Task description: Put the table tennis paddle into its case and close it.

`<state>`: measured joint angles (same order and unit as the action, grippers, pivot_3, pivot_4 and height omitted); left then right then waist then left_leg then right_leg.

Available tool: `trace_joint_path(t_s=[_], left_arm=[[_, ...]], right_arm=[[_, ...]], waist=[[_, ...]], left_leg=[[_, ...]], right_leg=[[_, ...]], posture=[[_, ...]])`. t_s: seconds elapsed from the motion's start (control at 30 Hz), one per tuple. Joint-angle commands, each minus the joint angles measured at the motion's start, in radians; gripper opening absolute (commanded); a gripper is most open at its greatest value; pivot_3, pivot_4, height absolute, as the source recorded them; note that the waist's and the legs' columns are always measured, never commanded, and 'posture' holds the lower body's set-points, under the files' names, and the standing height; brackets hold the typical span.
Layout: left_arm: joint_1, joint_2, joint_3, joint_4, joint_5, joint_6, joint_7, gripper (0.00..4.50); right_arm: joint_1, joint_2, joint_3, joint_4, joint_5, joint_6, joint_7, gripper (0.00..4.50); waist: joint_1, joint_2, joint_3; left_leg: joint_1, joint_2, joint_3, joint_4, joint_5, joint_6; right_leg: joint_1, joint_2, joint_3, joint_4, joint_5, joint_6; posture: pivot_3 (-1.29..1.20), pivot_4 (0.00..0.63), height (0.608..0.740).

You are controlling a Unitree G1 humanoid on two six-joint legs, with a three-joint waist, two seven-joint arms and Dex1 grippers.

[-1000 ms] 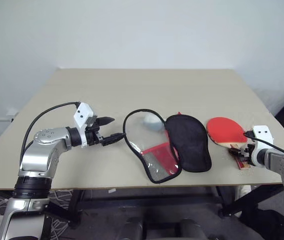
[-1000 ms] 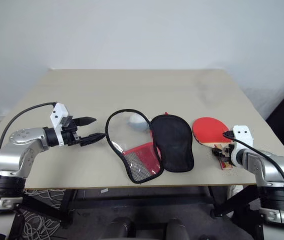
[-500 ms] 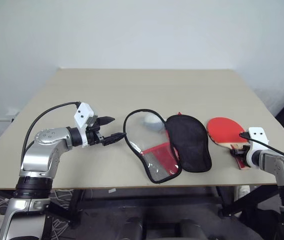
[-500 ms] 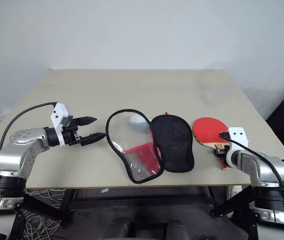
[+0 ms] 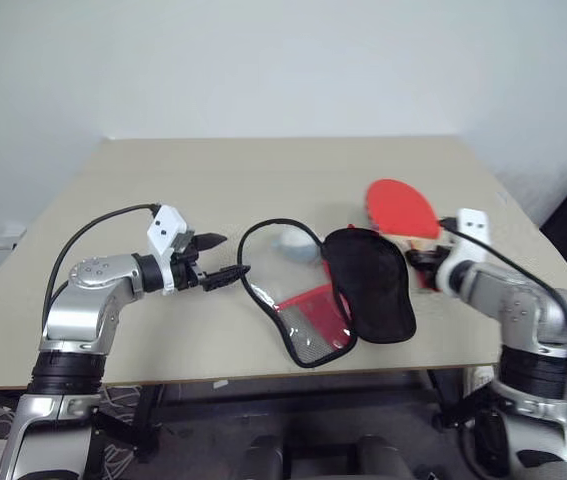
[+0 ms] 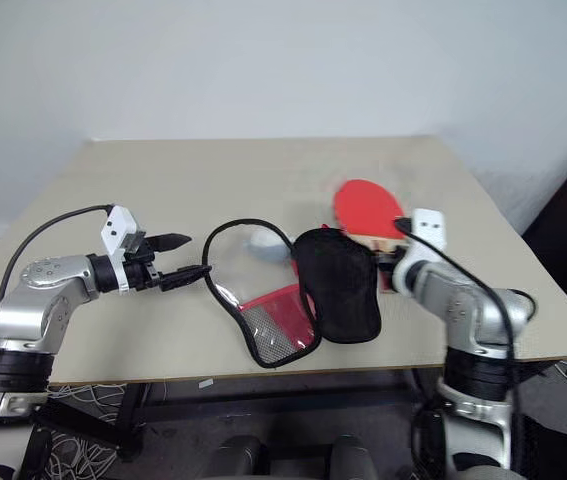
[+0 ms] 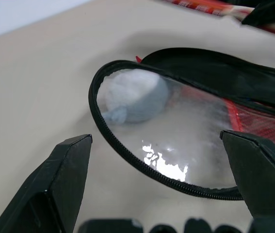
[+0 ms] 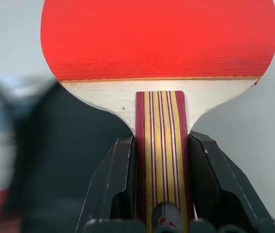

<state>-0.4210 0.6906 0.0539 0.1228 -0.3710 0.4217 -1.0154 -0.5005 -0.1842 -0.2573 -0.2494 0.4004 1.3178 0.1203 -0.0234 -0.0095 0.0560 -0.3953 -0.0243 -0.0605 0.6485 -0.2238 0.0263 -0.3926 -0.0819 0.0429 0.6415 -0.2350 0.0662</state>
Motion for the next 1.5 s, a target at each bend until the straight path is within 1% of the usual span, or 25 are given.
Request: trace_joint_path(t_s=[0.03,0.17,0.27,0.57,1.1,1.5], left_arm=[[-0.022,0.011,0.016,-0.024,-0.006,-0.003,-0.003,4.50],[-0.016,0.016,0.017,-0.036,-0.009,0.006,-0.002,4.50],[-0.010,0.020,0.020,-0.045,-0.011,0.013,-0.003,4.50],[-0.009,0.023,0.023,-0.054,-0.012,0.027,-0.003,4.50],[-0.016,0.017,0.015,-0.045,-0.011,0.028,-0.007,4.50],[-0.014,0.016,0.018,-0.050,-0.011,0.029,-0.006,4.50]], right_arm=[[0.000,0.077,0.032,-0.100,-0.014,0.061,-0.074,1.16],[0.053,0.156,0.072,-0.129,-0.041,0.096,-0.122,1.16],[0.076,0.180,0.079,-0.138,-0.062,0.100,-0.142,1.16],[0.084,0.170,0.084,-0.133,-0.099,0.091,-0.146,1.16],[0.103,0.189,0.088,-0.202,-0.136,0.165,-0.153,1.16],[0.124,0.207,0.111,-0.174,-0.167,0.158,-0.151,1.16]], waist=[[0.004,0.000,0.000],[0.003,0.000,0.000],[0.001,0.000,0.000],[0.000,0.001,0.000],[0.000,0.001,0.000],[0.000,0.001,0.000]], left_leg=[[0.000,-0.001,0.000,0.000,0.000,0.000],[0.000,-0.002,-0.001,0.001,0.000,0.000],[0.000,-0.002,-0.001,0.001,0.000,0.000],[0.000,-0.001,0.000,-0.001,0.001,-0.001],[0.000,-0.001,0.000,-0.002,0.001,-0.001],[0.000,-0.001,-0.001,-0.002,0.001,-0.001]], right_leg=[[0.000,0.000,0.000,0.000,0.000,0.000],[0.000,-0.002,-0.001,0.000,0.000,0.000],[0.000,-0.002,-0.001,0.000,0.000,0.000],[-0.001,-0.001,0.000,0.000,0.000,0.000],[-0.001,-0.001,-0.001,0.000,0.000,0.000],[-0.001,-0.001,-0.001,0.000,0.000,0.000]], posture=[[0.00,0.000,0.740],[0.00,0.000,0.740],[0.00,0.000,0.740],[0.00,0.000,0.740],[0.00,0.000,0.740],[0.00,0.000,0.740]])
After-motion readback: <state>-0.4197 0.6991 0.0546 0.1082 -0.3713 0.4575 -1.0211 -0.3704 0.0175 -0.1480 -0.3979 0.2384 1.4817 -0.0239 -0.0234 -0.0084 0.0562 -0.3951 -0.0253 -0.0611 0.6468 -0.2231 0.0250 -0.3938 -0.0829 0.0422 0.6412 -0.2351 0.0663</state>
